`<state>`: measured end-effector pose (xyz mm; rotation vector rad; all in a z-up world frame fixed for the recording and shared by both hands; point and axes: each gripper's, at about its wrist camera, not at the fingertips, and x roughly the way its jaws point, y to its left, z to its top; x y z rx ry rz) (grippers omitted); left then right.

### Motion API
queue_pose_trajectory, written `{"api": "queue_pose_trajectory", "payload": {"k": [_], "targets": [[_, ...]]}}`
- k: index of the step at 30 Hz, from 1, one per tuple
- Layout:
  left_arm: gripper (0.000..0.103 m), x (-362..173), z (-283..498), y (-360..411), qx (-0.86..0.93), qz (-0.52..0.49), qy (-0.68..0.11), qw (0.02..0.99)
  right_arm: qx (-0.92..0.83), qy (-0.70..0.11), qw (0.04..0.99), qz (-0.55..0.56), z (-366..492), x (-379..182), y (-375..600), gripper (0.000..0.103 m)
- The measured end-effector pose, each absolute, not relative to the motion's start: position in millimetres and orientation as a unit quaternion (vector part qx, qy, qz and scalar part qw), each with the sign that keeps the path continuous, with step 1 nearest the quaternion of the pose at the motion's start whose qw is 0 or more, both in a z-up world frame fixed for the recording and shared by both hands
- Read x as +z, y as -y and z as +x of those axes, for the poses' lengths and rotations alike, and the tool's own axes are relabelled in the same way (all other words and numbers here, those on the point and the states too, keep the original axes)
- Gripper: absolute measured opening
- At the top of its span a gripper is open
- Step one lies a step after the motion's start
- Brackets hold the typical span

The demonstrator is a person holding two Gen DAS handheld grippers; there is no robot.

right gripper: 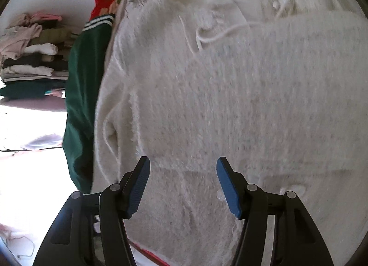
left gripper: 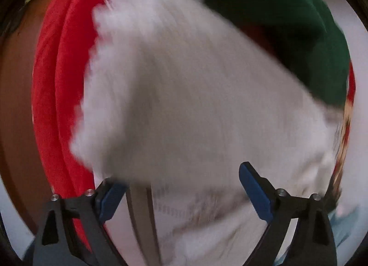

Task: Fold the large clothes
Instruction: 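Grasp the other sleeve cuff with the left gripper and lift it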

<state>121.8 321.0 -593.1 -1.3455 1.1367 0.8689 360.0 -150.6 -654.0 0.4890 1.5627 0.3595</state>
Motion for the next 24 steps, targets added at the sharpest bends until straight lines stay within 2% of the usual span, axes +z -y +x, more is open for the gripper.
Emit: {"api": "queue_pose_trajectory", "payload": {"k": [3, 4, 5, 9, 13, 16, 19, 21, 24], "targets": [[0.059, -589.1, 122.1, -340.5, 0.415, -0.55, -0.453, 0.566, 0.141, -0.696, 0.676, 0.199, 352.0, -659.1, 140.8, 0.062], [0.029, -583.3, 130.5, -344.2, 0.425, -0.529, -0.45, 0.58, 0.134, -0.694, 0.68, 0.192, 349.5, -658.4, 137.8, 0.062], [0.018, -579.1, 137.0, -345.4, 0.426, -0.509, -0.454, 0.594, 0.129, -0.694, 0.683, 0.188, 348.0, -657.8, 137.6, 0.062], [0.012, -546.1, 169.2, -321.3, 0.428, -0.404, -0.487, 0.645, 0.076, -0.692, 0.706, 0.131, 343.9, -650.8, 135.6, 0.062], [0.011, -474.6, 215.0, -279.2, 0.401, -0.227, -0.502, 0.732, 0.013, -0.681, 0.73, 0.05, 346.4, -639.2, 132.8, 0.065], [0.01, -431.9, 240.0, -238.5, 0.356, -0.144, -0.502, 0.775, 0.0, -0.674, 0.736, 0.061, 349.3, -631.0, 143.2, 0.068], [0.01, -410.5, 210.8, -147.3, 0.302, -0.094, -0.499, 0.807, -0.009, -0.675, 0.731, 0.097, 350.9, -627.0, 164.1, 0.068], [0.01, -390.0, 231.8, -94.1, 0.243, -0.068, -0.502, 0.827, -0.024, -0.672, 0.73, 0.122, 350.4, -622.6, 186.4, 0.068], [0.01, -403.3, 266.8, -39.8, 0.154, -0.057, -0.523, 0.837, -0.05, -0.665, 0.729, 0.155, 345.5, -616.6, 228.1, 0.068]]}}
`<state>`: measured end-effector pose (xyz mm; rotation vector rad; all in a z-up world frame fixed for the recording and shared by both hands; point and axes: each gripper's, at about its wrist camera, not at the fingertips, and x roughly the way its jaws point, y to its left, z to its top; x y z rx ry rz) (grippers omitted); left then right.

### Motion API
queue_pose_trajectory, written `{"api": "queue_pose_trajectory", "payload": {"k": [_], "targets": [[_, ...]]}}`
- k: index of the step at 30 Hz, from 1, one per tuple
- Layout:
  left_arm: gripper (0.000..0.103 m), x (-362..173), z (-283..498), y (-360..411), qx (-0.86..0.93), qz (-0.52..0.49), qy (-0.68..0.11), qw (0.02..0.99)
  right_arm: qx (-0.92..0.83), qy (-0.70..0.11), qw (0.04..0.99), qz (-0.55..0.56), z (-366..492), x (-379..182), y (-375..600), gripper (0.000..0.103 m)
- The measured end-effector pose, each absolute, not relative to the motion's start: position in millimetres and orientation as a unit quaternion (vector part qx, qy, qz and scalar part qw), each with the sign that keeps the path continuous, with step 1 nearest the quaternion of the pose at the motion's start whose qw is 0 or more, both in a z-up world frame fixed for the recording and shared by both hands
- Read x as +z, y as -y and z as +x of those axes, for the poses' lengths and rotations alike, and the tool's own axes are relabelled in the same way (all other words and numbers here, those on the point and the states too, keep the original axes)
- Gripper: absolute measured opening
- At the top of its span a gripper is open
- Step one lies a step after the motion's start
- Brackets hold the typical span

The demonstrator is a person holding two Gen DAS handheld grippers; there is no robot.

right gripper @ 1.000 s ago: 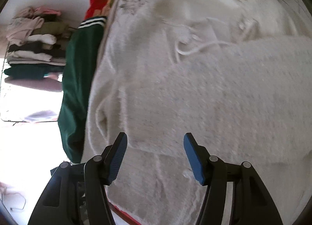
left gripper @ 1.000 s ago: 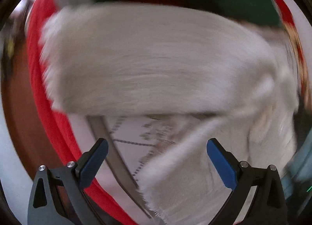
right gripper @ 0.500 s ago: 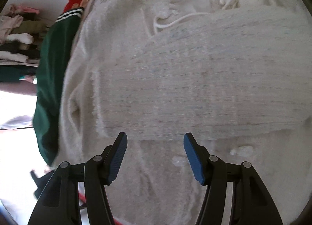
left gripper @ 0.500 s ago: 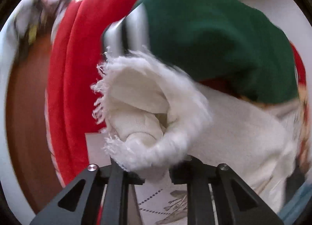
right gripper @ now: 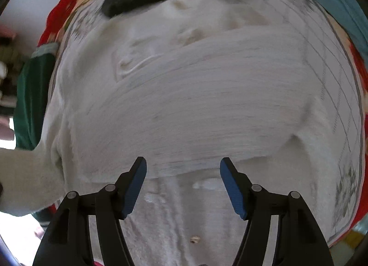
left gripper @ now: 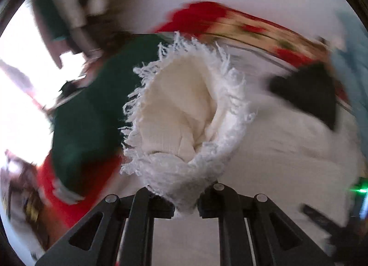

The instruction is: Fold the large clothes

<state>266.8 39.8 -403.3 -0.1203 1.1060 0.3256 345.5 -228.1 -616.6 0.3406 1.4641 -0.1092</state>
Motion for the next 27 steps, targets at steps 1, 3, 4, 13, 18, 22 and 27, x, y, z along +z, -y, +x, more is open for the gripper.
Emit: {"api": "queue_pose_trajectory", "payload": {"k": [1, 3, 4, 13, 18, 22, 27], "targets": [[0.01, -410.2, 279.8, -1.0, 0.113, -0.055, -0.537, 0.834, -0.06, -0.662, 0.729, 0.163, 343.6, -615.1, 243.5, 0.068], [0.01, -427.8, 299.3, 41.1, 0.062, -0.048, -0.559, 0.825, -0.08, -0.658, 0.728, 0.175, 338.8, -612.3, 274.5, 0.068], [0.01, -436.6, 307.3, 65.5, 0.037, -0.047, -0.569, 0.82, -0.094, -0.656, 0.726, 0.184, 334.6, -612.0, 295.7, 0.068], [0.027, -477.5, 348.8, 207.3, -0.048, -0.018, -0.623, 0.781, -0.163, -0.639, 0.715, 0.232, 303.9, -619.6, 408.1, 0.068], [0.078, -466.2, 337.1, 196.6, -0.057, -0.005, -0.616, 0.786, -0.15, -0.626, 0.713, 0.28, 293.7, -616.4, 429.2, 0.068], [0.091, -450.9, 327.9, 144.4, -0.014, -0.005, -0.599, 0.801, -0.107, -0.615, 0.705, 0.337, 295.0, -613.5, 425.7, 0.068], [0.093, -445.3, 316.6, 50.4, 0.097, -0.012, -0.591, 0.801, -0.042, -0.594, 0.716, 0.363, 322.6, -610.8, 387.2, 0.068]]}}
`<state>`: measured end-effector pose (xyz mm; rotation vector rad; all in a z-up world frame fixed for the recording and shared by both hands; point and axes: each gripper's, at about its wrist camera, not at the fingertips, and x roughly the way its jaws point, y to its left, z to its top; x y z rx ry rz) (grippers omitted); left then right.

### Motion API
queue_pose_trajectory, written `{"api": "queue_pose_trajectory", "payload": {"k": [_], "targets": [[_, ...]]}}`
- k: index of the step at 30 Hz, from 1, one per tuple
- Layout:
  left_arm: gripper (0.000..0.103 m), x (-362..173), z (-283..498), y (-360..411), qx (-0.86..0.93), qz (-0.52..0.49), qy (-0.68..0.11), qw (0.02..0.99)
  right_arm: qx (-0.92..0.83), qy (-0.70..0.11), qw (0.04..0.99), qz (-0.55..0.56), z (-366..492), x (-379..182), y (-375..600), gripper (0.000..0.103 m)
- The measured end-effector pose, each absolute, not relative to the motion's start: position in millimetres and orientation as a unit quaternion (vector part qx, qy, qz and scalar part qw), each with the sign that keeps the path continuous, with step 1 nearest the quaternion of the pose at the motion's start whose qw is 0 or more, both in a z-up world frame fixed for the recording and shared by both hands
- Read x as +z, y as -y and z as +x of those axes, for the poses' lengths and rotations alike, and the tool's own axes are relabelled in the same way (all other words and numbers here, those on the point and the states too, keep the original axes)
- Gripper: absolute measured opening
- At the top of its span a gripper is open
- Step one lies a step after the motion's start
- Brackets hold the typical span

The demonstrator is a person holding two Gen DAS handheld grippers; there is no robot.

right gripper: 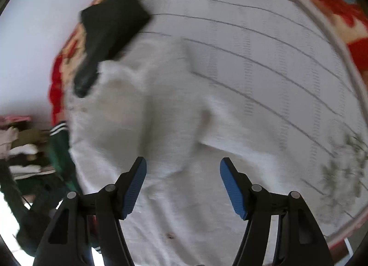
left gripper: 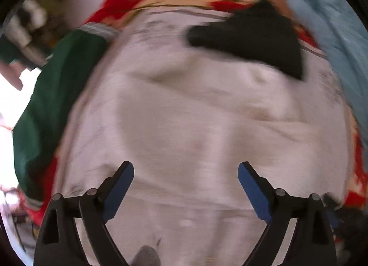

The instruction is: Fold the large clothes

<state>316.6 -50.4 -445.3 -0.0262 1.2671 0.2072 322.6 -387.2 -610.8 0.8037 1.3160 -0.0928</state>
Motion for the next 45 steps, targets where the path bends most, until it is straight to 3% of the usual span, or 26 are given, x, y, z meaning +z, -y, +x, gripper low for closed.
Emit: {"api": "queue_pose_trajectory", "payload": {"k": [5, 9, 11, 12, 14, 17, 20, 24, 27, 30, 36, 39, 40, 41, 42, 45], "targets": [[0.093, -486.4, 310.9, -19.2, 0.177, -0.01, -0.617, 0.767, -0.065, -0.595, 0.734, 0.32, 359.6, -625.0, 374.8, 0.068], [0.093, -518.5, 315.0, -30.0, 0.192, 0.007, -0.632, 0.751, -0.099, -0.661, 0.684, 0.29, 382.3, -665.5, 375.6, 0.067], [0.093, -526.7, 318.9, -23.4, 0.187, 0.014, -0.636, 0.749, -0.088, -0.658, 0.69, 0.288, 385.5, -667.4, 372.9, 0.04], [0.093, -528.3, 321.1, -18.4, 0.182, 0.016, -0.638, 0.748, -0.094, -0.653, 0.702, 0.269, 385.9, -662.2, 370.5, 0.02], [0.093, -526.7, 324.8, -7.4, 0.169, 0.018, -0.638, 0.751, -0.086, -0.626, 0.731, 0.258, 386.2, -644.2, 369.1, 0.015], [0.093, -517.5, 331.7, 15.5, 0.153, 0.039, -0.628, 0.762, -0.078, -0.624, 0.74, 0.239, 389.2, -635.8, 373.1, 0.015], [0.093, -511.8, 340.3, 38.7, 0.136, 0.054, -0.627, 0.765, -0.06, -0.676, 0.681, 0.277, 393.9, -653.0, 390.6, 0.023], [0.093, -501.5, 355.8, 68.2, 0.127, 0.064, -0.618, 0.774, -0.065, -0.632, 0.688, 0.35, 391.4, -619.9, 435.3, 0.033], [0.093, -505.4, 381.2, 92.4, 0.122, 0.082, -0.611, 0.778, -0.075, -0.631, 0.689, 0.348, 415.5, -620.0, 458.2, 0.035], [0.099, -519.5, 403.7, 114.1, 0.107, 0.1, -0.617, 0.773, -0.072, -0.641, 0.685, 0.337, 455.2, -635.2, 469.7, 0.035], [0.1, -541.7, 435.0, 129.8, 0.111, 0.122, -0.623, 0.764, -0.002, -0.68, 0.665, 0.308, 534.2, -685.8, 456.8, 0.048], [0.1, -546.0, 439.8, 132.5, 0.116, 0.124, -0.624, 0.762, 0.047, -0.726, 0.628, 0.276, 564.4, -723.3, 433.6, 0.048], [0.1, -547.9, 440.5, 133.5, 0.116, 0.125, -0.625, 0.762, 0.045, -0.732, 0.632, 0.251, 568.3, -726.0, 428.3, 0.042], [0.1, -549.2, 441.2, 134.0, 0.116, 0.124, -0.626, 0.761, 0.039, -0.73, 0.64, 0.235, 566.8, -723.4, 428.5, 0.028], [0.1, -550.3, 440.9, 134.5, 0.117, 0.125, -0.626, 0.761, 0.018, -0.717, 0.658, 0.232, 567.7, -716.2, 433.6, 0.004], [0.1, -552.8, 440.2, 134.5, 0.118, 0.126, -0.627, 0.76, -0.049, -0.681, 0.679, 0.27, 558.8, -706.6, 466.1, 0.003]]}}
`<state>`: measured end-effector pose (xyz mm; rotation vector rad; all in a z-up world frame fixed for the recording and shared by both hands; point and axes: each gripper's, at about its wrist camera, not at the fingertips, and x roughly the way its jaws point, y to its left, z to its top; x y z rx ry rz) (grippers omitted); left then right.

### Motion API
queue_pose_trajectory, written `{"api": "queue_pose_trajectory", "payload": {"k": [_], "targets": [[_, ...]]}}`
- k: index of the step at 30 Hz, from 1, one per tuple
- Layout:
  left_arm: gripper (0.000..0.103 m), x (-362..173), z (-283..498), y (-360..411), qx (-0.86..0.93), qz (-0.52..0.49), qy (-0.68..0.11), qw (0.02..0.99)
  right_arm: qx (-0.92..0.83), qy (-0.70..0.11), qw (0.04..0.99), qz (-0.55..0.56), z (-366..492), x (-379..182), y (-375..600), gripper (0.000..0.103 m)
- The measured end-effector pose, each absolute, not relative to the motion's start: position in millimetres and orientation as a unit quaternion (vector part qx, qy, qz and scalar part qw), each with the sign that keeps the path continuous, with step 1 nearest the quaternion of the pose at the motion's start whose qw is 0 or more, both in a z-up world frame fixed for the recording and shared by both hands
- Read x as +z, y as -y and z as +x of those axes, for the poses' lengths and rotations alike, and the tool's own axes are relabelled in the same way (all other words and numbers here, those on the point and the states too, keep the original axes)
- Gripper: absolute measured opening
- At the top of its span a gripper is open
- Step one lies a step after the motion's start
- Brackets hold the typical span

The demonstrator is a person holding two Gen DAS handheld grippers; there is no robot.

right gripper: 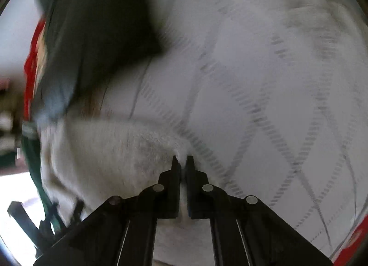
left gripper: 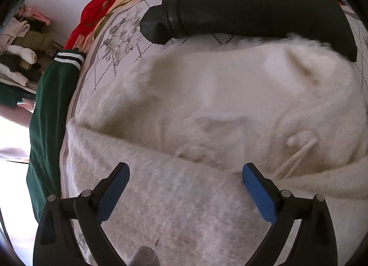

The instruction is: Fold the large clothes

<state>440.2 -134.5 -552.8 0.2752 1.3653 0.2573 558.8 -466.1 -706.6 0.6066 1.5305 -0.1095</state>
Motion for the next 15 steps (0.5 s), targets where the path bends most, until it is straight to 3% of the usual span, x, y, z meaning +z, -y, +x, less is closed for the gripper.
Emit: {"api": "queue_pose_trajectory", "payload": {"k": [3, 6, 8, 9, 15], "targets": [[0.1, -550.5, 436.2, 136.6, 0.116, 0.114, -0.634, 0.756, -0.022, -0.695, 0.648, 0.31, 546.3, -715.5, 478.6, 0.005], [0.1, -540.0, 431.8, 137.7, 0.113, 0.109, -0.632, 0.759, -0.008, -0.697, 0.653, 0.295, 518.8, -689.5, 487.2, 0.023], [0.1, -529.6, 421.6, 137.4, 0.109, 0.105, -0.633, 0.76, -0.015, -0.694, 0.657, 0.296, 495.8, -668.2, 497.2, 0.029], [0.1, -525.3, 415.8, 136.5, 0.107, 0.102, -0.633, 0.76, -0.024, -0.695, 0.655, 0.296, 480.1, -660.4, 502.5, 0.041], [0.1, -519.5, 362.8, 131.3, 0.104, 0.125, -0.648, 0.744, -0.003, -0.743, 0.588, 0.32, 378.7, -672.2, 492.8, 0.042]]}}
